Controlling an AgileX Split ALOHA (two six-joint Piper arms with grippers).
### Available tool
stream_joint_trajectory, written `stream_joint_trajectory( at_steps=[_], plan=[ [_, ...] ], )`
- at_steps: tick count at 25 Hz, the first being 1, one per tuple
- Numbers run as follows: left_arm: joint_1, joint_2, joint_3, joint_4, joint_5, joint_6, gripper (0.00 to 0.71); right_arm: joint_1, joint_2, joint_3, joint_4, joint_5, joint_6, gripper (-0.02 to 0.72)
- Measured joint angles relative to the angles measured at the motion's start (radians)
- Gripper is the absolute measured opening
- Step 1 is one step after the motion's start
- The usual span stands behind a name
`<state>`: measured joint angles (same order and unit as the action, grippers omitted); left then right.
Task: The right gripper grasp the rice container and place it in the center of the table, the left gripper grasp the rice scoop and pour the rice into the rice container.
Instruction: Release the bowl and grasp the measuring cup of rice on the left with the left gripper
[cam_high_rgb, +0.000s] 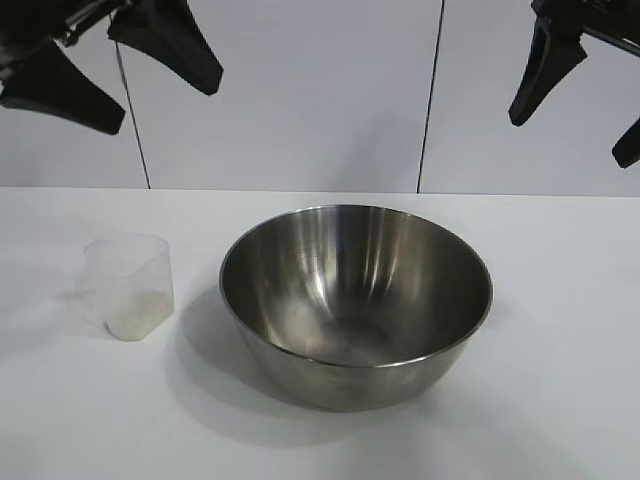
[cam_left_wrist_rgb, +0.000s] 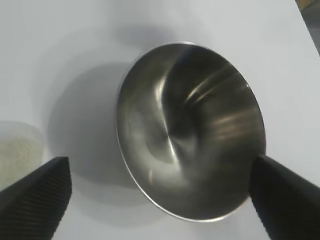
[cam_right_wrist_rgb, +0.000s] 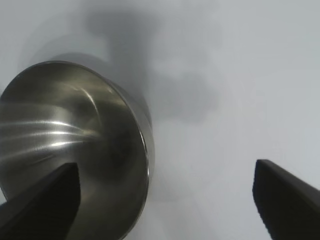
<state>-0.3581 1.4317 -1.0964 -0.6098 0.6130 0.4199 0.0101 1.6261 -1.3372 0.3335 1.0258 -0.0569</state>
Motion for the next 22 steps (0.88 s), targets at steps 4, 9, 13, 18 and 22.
stream_joint_trajectory(
  at_steps=[4, 9, 13, 18, 22],
  plan=[
    [0.000, -0.052, 0.003, 0.114, -0.066, 0.011, 0.694, 0.000, 0.000, 0.000, 0.000, -0.001, -0.007, 0.640],
    [0.000, -0.064, 0.127, 0.178, -0.277, 0.013, 0.694, 0.000, 0.000, 0.000, 0.000, -0.005, -0.012, 0.640],
    [0.000, -0.064, 0.259, 0.183, -0.523, 0.028, 0.694, 0.000, 0.000, 0.000, 0.000, -0.008, -0.014, 0.640],
    [0.000, -0.061, 0.330, 0.182, -0.782, 0.052, 0.694, 0.000, 0.000, 0.000, 0.000, -0.008, -0.014, 0.640],
    [0.000, -0.061, 0.340, 0.175, -0.909, 0.084, 0.694, 0.000, 0.000, 0.000, 0.000, -0.018, -0.014, 0.640]
  ],
)
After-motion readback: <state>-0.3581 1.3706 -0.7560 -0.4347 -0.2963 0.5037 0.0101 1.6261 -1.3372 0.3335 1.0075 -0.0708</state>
